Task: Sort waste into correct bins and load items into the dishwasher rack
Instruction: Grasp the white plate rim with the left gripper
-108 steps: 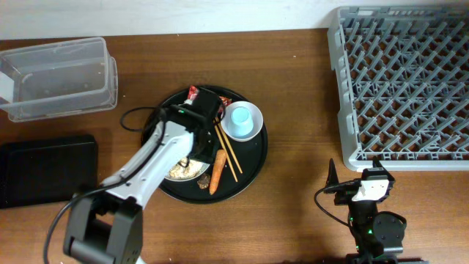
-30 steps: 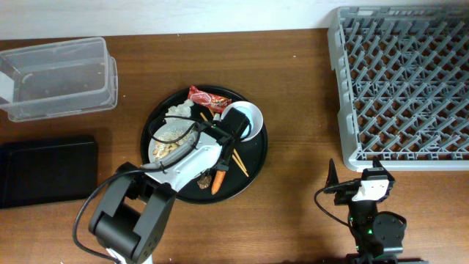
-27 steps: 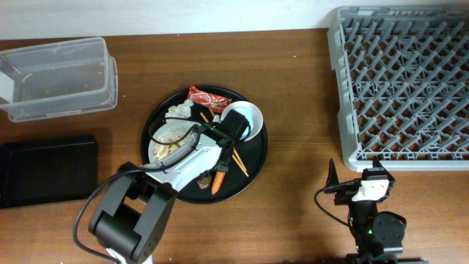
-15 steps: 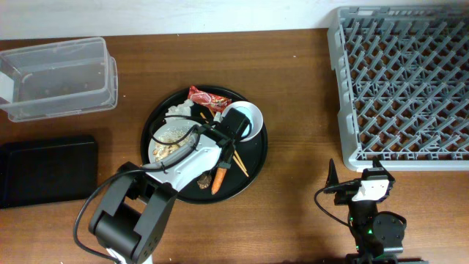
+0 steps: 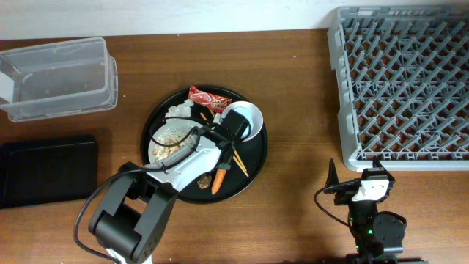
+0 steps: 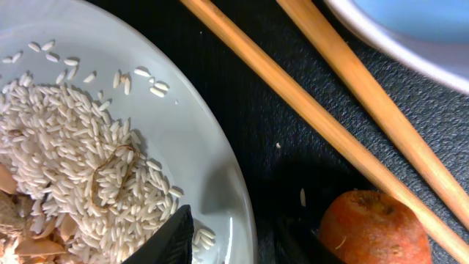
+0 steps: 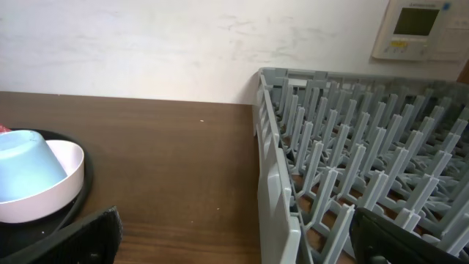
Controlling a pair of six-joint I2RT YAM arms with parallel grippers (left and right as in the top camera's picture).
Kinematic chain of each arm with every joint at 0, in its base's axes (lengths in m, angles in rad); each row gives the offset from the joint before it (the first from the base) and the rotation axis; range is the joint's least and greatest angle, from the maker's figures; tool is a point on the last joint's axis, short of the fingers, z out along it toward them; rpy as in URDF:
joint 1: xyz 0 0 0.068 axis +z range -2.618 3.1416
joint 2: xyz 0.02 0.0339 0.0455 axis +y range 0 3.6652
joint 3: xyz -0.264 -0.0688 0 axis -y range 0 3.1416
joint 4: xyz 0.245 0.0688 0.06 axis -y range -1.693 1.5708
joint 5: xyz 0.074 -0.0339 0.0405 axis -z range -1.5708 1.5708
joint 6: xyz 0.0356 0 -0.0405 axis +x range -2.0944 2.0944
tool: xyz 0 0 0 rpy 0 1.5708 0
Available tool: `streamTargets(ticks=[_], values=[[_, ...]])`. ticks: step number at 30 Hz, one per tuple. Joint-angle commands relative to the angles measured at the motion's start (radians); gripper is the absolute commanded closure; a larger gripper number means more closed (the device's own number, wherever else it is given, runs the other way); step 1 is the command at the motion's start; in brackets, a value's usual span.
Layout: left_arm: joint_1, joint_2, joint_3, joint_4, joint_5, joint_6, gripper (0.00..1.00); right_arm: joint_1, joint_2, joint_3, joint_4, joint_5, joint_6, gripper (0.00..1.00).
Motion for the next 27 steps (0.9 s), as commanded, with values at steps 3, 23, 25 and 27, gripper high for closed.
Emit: streamTargets(ticks=[3,23,25,27], values=[[-0.005,0.007,-0.042,0.036,0.009,-0.006,0.68,0.006,-0.007,-0.006,-0.005,0.009,0.008,0.02],[-0.005,0.007,0.026,-0.050,-0.098,0.027,0.99,0.006,-0.006,-0.006,-0.005,0.009,0.008,0.02],[-0.008,0.007,0.061,-0.101,-0.129,0.028,0.99,0.006,-0.006,-0.006,-0.005,0.009,0.008,0.02],[-0.013,0.007,0.090,-0.140,-0.159,0.028,1.00,0.006,-0.006,-0.006,-0.005,0.009,0.007,0.02]])
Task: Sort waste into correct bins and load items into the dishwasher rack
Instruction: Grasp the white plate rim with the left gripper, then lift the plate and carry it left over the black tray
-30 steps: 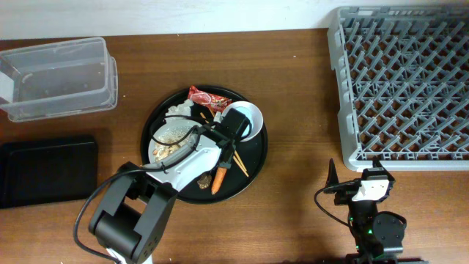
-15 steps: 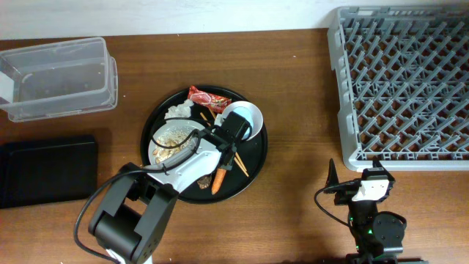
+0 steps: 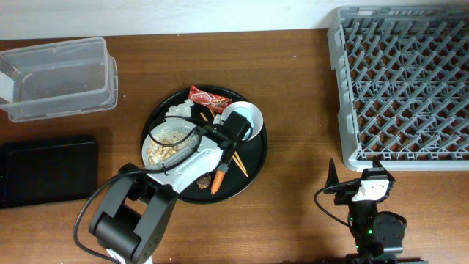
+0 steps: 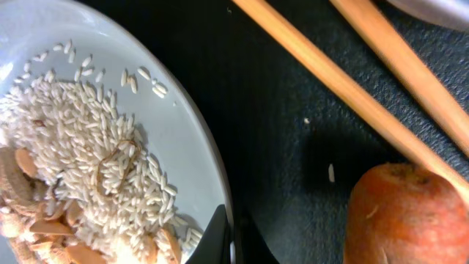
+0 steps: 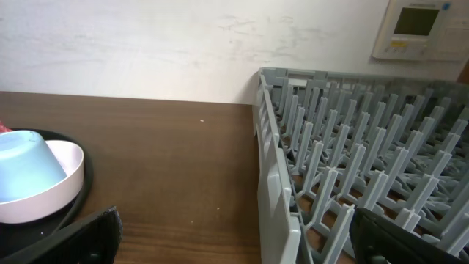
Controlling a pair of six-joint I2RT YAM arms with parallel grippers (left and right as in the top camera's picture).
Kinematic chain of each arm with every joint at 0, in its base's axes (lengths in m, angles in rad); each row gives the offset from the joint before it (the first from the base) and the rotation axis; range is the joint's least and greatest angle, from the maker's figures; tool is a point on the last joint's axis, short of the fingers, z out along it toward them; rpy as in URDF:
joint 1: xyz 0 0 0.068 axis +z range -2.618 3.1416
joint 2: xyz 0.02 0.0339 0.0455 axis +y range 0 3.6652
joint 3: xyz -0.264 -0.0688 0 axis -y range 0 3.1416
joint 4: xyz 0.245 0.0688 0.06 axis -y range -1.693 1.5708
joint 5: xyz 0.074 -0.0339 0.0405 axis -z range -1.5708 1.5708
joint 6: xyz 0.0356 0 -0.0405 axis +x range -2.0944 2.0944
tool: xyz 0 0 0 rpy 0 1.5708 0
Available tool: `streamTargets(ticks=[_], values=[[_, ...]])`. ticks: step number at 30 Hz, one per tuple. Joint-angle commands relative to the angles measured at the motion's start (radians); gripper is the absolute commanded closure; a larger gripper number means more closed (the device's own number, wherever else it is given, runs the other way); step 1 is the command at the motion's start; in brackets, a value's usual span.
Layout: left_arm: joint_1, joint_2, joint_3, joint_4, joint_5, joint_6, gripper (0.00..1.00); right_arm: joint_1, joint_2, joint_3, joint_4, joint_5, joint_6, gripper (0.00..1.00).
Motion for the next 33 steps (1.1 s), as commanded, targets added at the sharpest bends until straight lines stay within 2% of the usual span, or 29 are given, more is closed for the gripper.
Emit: streamTargets(ticks=[1,9,13,19,24,29,33], values=[[-0.004,0.012,0.078,-0.063,-0.104,0.011,1.00,0.006,-0.007,-0.006,-0.005,0.009,0.008,0.02],[-0.038,0.012,0.179,-0.202,-0.229,-0.005,0.99,0.006,-0.006,-0.006,-0.005,0.009,0.008,0.02],[-0.010,-0.001,0.220,-0.259,-0.231,-0.017,0.99,0.006,-0.006,-0.006,-0.005,0.009,0.008,0.02],[0.057,-0.050,0.241,-0.263,-0.230,-0.027,1.00,0.006,-0.006,-0.006,-0.005,0.009,0.008,0.01],[0.177,-0.120,0.242,-0.262,-0.216,-0.055,1.00,0.006,-0.006,-0.006,-0.005,0.009,0.008,0.02],[0.348,-0.185,0.242,-0.227,-0.097,-0.053,1.00,0.006,-0.006,-0.006,-0.005,0.009,0.008,0.02],[0.455,-0.194,0.242,-0.188,-0.069,-0.048,1.00,0.006,-0.007,-0.006,-0.005,0.009,0.008,0.02]])
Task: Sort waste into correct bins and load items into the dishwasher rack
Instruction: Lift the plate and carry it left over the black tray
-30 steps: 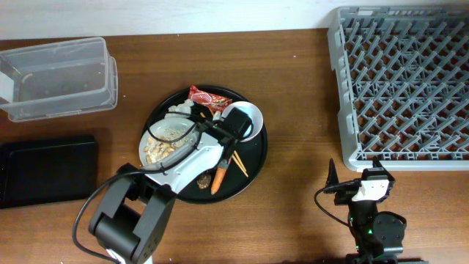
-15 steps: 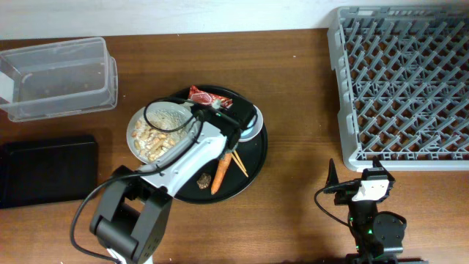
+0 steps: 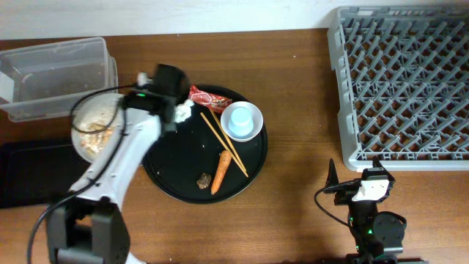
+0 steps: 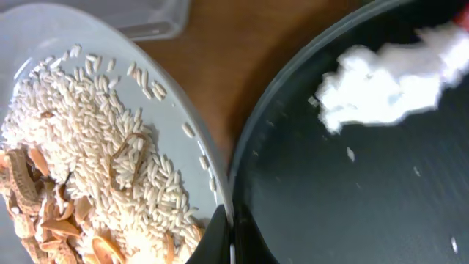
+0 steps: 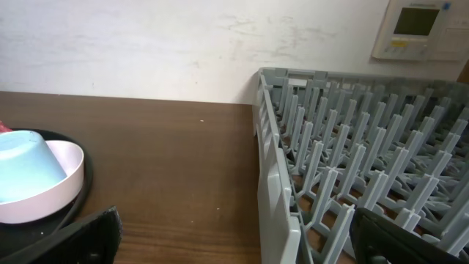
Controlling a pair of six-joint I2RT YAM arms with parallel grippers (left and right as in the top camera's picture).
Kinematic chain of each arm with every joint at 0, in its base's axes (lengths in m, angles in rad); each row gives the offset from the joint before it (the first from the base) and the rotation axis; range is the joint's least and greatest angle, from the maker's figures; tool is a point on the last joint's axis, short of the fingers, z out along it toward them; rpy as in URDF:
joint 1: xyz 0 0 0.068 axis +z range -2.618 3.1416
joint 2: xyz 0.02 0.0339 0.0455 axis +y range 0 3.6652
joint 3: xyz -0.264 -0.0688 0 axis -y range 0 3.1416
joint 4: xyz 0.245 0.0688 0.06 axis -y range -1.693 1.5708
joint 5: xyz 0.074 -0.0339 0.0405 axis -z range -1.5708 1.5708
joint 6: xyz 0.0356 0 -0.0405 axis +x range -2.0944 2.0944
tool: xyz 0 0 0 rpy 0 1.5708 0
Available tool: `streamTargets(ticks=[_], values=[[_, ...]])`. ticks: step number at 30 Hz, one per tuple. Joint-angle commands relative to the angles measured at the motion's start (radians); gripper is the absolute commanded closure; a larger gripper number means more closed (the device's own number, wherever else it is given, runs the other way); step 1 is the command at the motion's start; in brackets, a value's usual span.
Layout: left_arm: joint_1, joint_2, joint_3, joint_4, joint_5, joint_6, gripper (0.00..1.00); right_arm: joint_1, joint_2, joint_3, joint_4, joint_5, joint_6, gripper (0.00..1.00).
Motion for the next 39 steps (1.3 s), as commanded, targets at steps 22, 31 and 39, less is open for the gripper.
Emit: streamTargets(ticks=[22,31,39], values=[[0.568,-0.030,0.024,0.238,0.343,0.035,1.00,0.006,-0.006,-0.006,-0.005,0.009,0.008,0.02],[0.775,-0.029,0.024,0.282,0.724,0.034,1.00,0.006,-0.006,-0.006,-0.005,0.009,0.007,0.02],[0.933,-0.029,0.021,0.299,0.989,0.015,1.00,0.006,-0.006,-0.006,-0.005,0.009,0.007,0.02]])
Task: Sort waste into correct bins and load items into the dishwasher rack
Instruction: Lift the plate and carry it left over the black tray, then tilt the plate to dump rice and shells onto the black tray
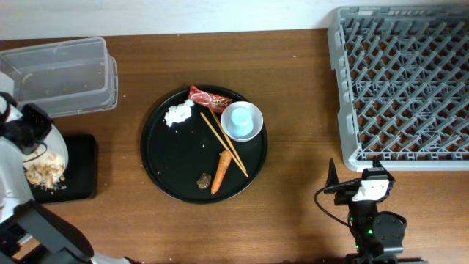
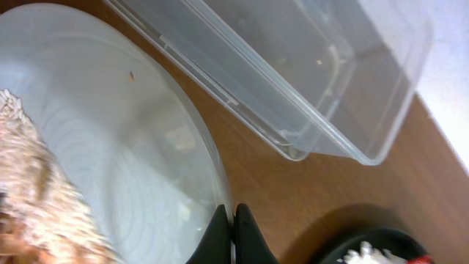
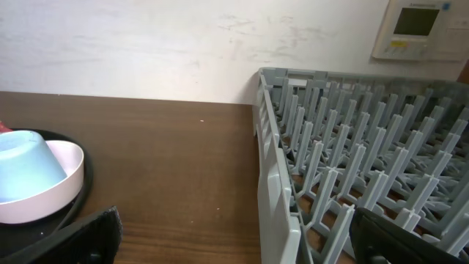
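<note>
My left gripper (image 2: 233,236) is shut on the rim of the white plate (image 2: 117,147). It holds the plate tilted over the black bin (image 1: 77,176) at the table's far left. Rice and scraps (image 1: 44,173) have slid to the plate's low side. On the black tray (image 1: 165,158) lie a red wrapper (image 1: 209,97), a white tissue (image 1: 178,114), chopsticks (image 1: 223,144), a carrot (image 1: 220,171) and a blue cup in a white bowl (image 1: 242,121). My right gripper (image 3: 233,246) stands open at the front right, near the grey dishwasher rack (image 1: 403,84).
A clear plastic container (image 1: 62,77) stands at the back left, just beyond the black bin. A small brown scrap (image 1: 203,180) lies on the tray. The rack's near wall (image 3: 275,183) is right of the right gripper. Bare wood lies between tray and rack.
My left gripper has carried the plate from beside the tray's left edge to over the black bin. The plate is now tilted and the rice has slid to one side. The right arm is unmoved.
First my left gripper stood open around the plate's rim on the tray. Then it was shut on the rim. Later the plate was off the tray, held level left of it. Now it is tilted over the black bin. The right gripper stayed open and still.
</note>
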Controlling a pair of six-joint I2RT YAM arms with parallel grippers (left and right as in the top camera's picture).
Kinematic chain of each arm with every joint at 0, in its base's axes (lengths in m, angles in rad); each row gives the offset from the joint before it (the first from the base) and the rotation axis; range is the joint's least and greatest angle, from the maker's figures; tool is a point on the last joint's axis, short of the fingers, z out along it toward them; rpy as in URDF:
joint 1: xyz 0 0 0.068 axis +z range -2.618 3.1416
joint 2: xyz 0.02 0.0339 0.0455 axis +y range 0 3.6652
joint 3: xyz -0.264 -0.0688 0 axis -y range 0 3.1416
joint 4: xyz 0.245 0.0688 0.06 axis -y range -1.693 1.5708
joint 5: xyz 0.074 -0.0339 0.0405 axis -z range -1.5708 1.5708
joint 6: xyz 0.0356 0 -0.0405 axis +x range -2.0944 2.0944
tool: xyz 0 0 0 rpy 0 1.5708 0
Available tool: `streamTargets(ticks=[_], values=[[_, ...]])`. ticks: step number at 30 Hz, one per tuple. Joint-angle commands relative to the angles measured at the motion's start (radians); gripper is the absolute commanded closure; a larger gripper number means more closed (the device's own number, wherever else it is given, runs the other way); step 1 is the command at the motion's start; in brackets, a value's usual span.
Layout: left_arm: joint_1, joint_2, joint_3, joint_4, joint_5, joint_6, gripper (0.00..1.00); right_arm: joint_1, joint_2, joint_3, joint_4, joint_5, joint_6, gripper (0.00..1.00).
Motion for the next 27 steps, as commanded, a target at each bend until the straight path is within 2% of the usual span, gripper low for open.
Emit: streamTargets(ticks=[1,9,14,20,27], values=[[0.061,-0.023,0.021,0.014,0.177,0.002,0.99,0.006,-0.006,-0.006,-0.005,0.009,0.007,0.02],[0.118,-0.023,0.019,0.025,0.329,-0.021,1.00,0.006,-0.006,-0.006,-0.005,0.009,0.008,0.02],[0.184,-0.023,0.019,0.025,0.482,-0.093,1.00,0.006,-0.006,-0.006,-0.005,0.009,0.008,0.02],[0.278,-0.023,0.017,-0.001,0.637,-0.101,0.99,0.006,-0.006,-0.006,-0.005,0.009,0.008,0.02],[0.299,-0.023,0.017,-0.003,0.733,-0.133,0.99,0.006,-0.006,-0.006,-0.005,0.009,0.008,0.02]])
